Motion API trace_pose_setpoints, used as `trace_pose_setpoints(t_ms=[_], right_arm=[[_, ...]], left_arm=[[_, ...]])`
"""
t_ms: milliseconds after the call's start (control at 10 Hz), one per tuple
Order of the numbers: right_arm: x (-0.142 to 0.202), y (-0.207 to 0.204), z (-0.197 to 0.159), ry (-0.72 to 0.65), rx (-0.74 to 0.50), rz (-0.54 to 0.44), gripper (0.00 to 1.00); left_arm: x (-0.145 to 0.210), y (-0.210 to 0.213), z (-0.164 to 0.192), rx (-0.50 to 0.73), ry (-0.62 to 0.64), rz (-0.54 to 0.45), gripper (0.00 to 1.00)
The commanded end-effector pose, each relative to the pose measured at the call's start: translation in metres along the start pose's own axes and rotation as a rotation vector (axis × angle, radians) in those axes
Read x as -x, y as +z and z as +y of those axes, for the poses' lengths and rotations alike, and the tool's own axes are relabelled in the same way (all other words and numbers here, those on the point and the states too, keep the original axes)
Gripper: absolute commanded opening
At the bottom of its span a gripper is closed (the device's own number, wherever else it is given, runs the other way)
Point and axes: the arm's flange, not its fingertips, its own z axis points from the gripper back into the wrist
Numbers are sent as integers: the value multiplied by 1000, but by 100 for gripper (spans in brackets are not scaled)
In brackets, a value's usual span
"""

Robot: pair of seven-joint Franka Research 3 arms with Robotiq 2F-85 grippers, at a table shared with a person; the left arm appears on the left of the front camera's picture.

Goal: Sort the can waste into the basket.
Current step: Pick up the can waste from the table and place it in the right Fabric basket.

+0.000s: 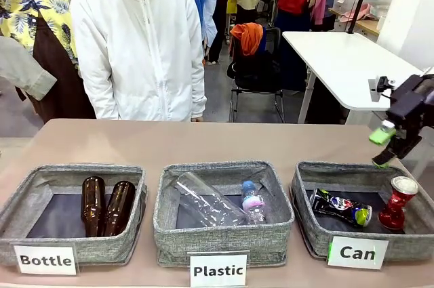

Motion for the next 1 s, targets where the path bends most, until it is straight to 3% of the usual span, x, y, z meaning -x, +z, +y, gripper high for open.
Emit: trace_pose_setpoints(t_ms=[0,100,300,400,900], right_arm=[[11,-5,5,-348,-863,-1076,100],[18,-9,4,-315,-871,-1192,100],[18,-9,-1,-346,-835,-1211,100],[12,6,-11,-231,-328,-288,100],[12,6,-11,-231,-328,-288,100]], left_arm=[[2,-1,-4,11,8,4,100],[2,-1,-4,11,8,4,100],[2,-1,-4,11,8,4,100],[2,-1,-4,11,8,4,100],[2,-1,-4,11,8,4,100]])
